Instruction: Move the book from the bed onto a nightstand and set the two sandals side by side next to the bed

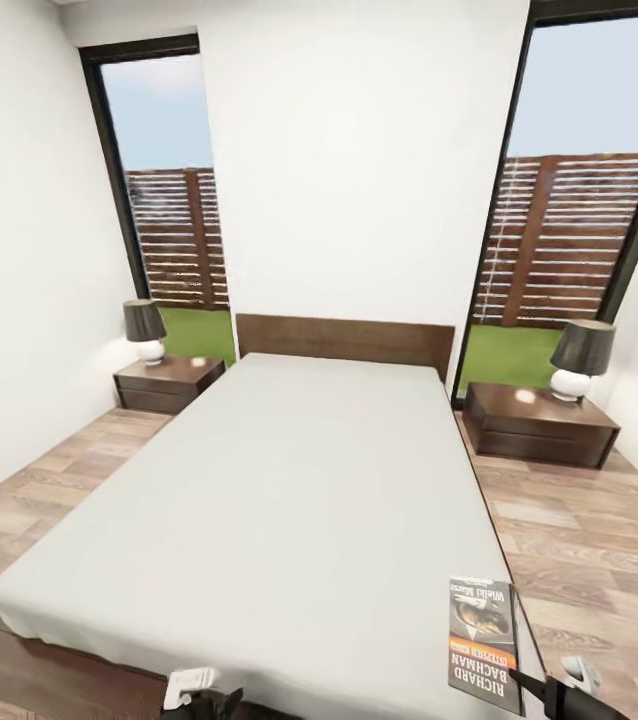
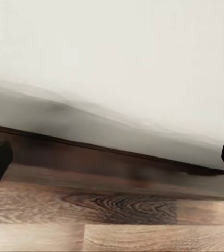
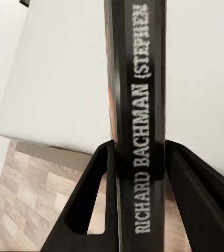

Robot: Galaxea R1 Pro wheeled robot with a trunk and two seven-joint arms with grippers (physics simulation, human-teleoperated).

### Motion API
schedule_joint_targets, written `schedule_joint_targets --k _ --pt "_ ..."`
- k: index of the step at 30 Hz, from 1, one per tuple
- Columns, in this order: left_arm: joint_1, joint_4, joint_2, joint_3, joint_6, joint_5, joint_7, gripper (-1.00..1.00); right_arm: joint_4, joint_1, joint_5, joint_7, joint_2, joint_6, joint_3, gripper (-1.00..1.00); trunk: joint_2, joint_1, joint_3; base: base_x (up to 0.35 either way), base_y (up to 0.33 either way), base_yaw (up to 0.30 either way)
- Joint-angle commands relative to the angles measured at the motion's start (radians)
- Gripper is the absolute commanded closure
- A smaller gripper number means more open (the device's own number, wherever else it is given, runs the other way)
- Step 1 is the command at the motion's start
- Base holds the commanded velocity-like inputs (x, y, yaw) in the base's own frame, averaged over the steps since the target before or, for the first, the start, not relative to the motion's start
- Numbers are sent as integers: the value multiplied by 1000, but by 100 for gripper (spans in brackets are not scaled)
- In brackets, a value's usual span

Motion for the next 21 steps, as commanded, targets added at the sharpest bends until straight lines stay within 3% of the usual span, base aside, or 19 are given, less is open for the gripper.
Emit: schedule_joint_targets --k 1,21 --pt "-1 1 0 7 -6 -11 -2 -100 -1 -1 -13 5 -1 12 2 100 -1 0 -1 0 0 293" --pt "-1 1 0 7 -6 -11 -2 -100 0 -1 -13 3 -1 12 2 100 -1 0 -1 0 0 293"
